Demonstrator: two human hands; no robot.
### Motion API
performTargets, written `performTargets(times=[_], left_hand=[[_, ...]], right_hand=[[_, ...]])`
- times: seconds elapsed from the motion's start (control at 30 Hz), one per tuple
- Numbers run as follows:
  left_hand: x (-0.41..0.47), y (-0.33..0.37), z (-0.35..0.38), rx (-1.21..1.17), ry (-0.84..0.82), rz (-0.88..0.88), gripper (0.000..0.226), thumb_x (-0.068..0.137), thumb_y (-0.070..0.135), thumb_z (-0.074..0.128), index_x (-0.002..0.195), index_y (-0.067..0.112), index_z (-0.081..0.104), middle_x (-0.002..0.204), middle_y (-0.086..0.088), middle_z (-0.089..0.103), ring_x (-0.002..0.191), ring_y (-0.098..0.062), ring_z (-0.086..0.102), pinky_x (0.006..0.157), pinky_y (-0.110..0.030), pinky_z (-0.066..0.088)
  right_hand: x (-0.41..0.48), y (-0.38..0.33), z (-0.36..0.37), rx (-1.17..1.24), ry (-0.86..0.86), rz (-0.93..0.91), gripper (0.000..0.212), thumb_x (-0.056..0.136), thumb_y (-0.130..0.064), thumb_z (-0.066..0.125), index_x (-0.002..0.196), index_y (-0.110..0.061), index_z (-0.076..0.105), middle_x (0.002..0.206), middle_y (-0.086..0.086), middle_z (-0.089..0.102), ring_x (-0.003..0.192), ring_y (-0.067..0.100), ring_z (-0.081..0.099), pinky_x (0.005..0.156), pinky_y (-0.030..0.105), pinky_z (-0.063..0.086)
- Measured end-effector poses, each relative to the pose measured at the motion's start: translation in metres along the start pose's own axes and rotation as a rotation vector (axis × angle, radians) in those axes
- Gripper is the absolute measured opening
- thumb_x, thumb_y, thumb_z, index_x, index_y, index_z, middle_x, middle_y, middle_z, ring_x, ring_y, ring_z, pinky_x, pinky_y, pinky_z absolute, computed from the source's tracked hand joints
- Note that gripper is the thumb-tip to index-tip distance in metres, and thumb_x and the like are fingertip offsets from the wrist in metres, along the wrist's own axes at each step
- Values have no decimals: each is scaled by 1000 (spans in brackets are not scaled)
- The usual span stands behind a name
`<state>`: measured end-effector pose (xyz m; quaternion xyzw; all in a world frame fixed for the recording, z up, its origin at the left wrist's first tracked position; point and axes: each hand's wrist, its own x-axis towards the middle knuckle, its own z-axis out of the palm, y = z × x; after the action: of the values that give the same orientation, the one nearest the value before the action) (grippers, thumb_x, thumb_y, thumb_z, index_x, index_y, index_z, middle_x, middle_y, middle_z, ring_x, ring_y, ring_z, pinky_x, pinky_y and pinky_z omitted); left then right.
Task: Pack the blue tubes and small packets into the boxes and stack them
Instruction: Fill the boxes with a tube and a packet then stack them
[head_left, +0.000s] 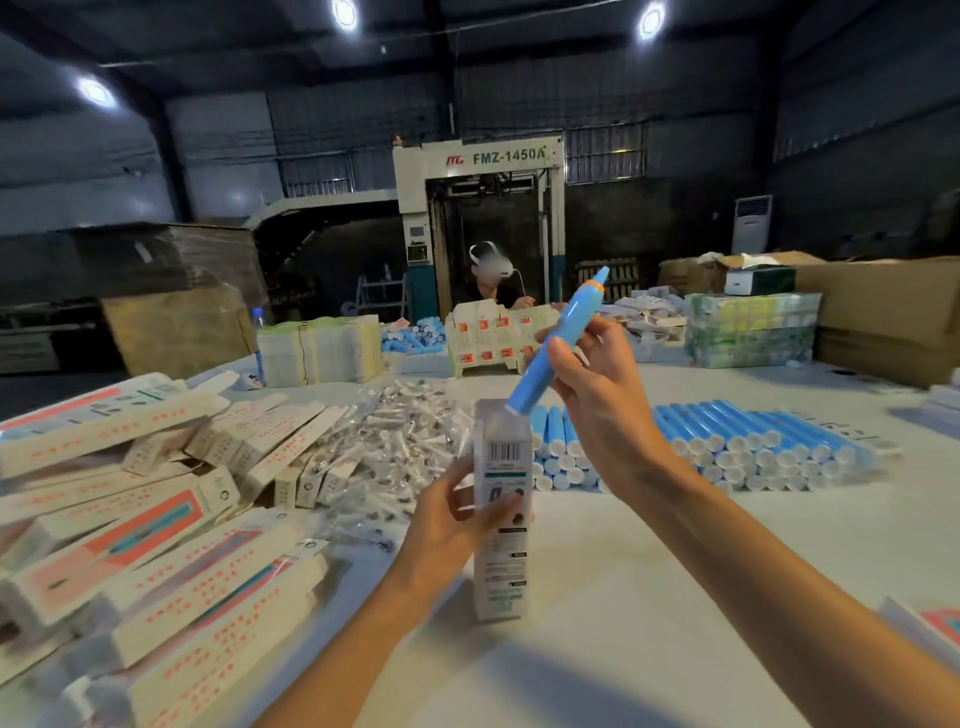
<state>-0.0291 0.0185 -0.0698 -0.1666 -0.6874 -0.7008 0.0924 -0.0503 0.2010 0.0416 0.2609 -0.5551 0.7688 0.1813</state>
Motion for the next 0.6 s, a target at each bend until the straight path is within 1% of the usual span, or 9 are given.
performTargets(times=[0.07, 0.1, 0.2, 0.27, 0.33, 0.37, 0.47, 0.53, 0.6], left_hand=[[0, 1, 0, -12, -6, 15, 42, 86, 29, 88, 124, 32, 70, 117, -11, 79, 106, -36, 77, 87, -37, 64], [0, 1, 1, -4, -14, 23, 40, 87, 29, 87, 123, 34, 71, 117, -11, 79, 106, -36, 78, 88, -38, 64], [-2, 2, -1, 48, -28, 35, 35, 91, 35, 84, 121, 40, 69, 119, -8, 79, 108, -32, 77, 95, -46, 63], [-2, 3, -3, 71, -31, 36, 33, 92, 39, 82, 121, 42, 68, 119, -6, 79, 109, -31, 77, 97, -48, 61], [-3, 4, -3, 78, -49, 47, 34, 94, 40, 80, 125, 40, 66, 119, -7, 79, 109, -31, 77, 96, -45, 61], [-3, 4, -2, 79, -55, 50, 36, 95, 40, 78, 128, 37, 65, 119, -7, 79, 109, -30, 77, 95, -43, 61], [-4, 2, 1, 73, -57, 41, 41, 99, 39, 73, 136, 32, 58, 121, -4, 78, 109, -28, 77, 93, -37, 61], [-3, 0, 1, 51, -46, 28, 41, 103, 37, 68, 140, 30, 53, 123, -4, 77, 109, -29, 77, 93, -40, 60], [-3, -3, 2, -20, -25, 10, 42, 103, 35, 66, 142, 29, 52, 121, -9, 77, 108, -33, 77, 90, -44, 64]], right_hand=[[-1, 2, 5, -15, -44, -7, 39, 104, -11, 61, 134, -23, 39, 126, 12, 62, 107, 19, 72, 90, 28, 59], [-1, 5, 6, -68, -50, -21, 45, 103, -9, 62, 136, -25, 35, 125, 12, 62, 106, 17, 73, 89, 27, 59], [1, 12, 5, -265, -54, -88, 69, 101, -5, 64, 147, -34, 21, 127, 13, 60, 104, 17, 73, 96, 33, 59], [8, 13, 0, -331, -93, -76, 84, 99, -5, 67, 149, -48, 15, 136, 11, 55, 106, 20, 72, 95, 34, 60], [17, 11, -5, -423, -180, -41, 92, 96, -8, 72, 150, -55, 15, 144, 5, 50, 113, 18, 69, 89, 28, 61], [21, 10, -7, -482, -230, -22, 93, 93, -9, 75, 150, -55, 18, 143, 3, 51, 114, 16, 68, 87, 26, 61], [25, 12, -6, -635, -392, 39, 86, 87, -9, 80, 147, -44, 29, 132, 2, 57, 112, 14, 64, 91, 41, 62], [20, 23, -5, -717, -456, 34, 63, 92, -13, 75, 140, -33, 39, 126, -10, 54, 114, 12, 60, 93, 45, 60], [10, 36, -5, -759, -453, 12, 34, 101, -22, 64, 132, -26, 50, 122, -16, 55, 114, 8, 58, 98, 40, 57]])
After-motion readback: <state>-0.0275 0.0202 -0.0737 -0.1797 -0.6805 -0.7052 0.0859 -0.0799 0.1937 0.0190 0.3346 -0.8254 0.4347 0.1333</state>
